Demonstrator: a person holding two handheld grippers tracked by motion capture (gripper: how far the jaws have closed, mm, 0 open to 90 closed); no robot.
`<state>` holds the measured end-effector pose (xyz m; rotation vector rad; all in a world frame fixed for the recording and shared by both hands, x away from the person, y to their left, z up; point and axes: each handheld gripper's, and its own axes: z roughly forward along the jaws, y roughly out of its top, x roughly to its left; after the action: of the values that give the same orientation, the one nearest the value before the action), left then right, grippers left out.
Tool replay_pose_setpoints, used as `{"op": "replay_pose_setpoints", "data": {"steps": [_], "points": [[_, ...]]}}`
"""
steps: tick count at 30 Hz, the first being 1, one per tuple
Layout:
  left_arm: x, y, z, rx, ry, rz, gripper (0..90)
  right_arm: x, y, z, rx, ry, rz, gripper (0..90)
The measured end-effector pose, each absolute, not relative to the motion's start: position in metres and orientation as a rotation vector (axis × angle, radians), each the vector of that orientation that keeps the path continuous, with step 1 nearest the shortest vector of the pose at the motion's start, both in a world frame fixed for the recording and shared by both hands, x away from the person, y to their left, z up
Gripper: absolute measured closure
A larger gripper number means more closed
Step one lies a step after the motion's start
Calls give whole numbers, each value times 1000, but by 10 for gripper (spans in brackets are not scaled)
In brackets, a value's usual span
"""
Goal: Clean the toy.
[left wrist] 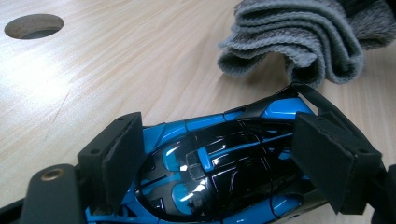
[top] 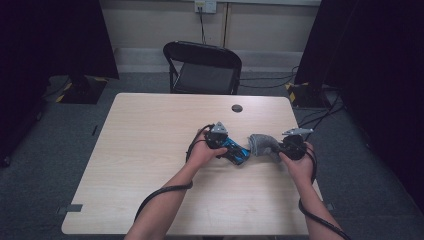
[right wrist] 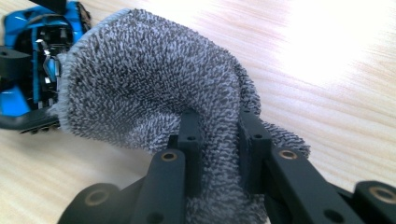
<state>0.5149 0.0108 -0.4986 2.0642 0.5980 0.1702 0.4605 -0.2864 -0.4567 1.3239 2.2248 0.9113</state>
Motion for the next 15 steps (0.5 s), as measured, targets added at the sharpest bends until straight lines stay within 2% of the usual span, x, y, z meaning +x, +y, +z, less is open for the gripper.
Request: {"op": "replay_pose_setpoints", "data": {"steps": [15], "points": [[515, 11, -498, 2065, 599, 170, 175, 426, -291, -445, 1221, 2260, 1127, 744]]}}
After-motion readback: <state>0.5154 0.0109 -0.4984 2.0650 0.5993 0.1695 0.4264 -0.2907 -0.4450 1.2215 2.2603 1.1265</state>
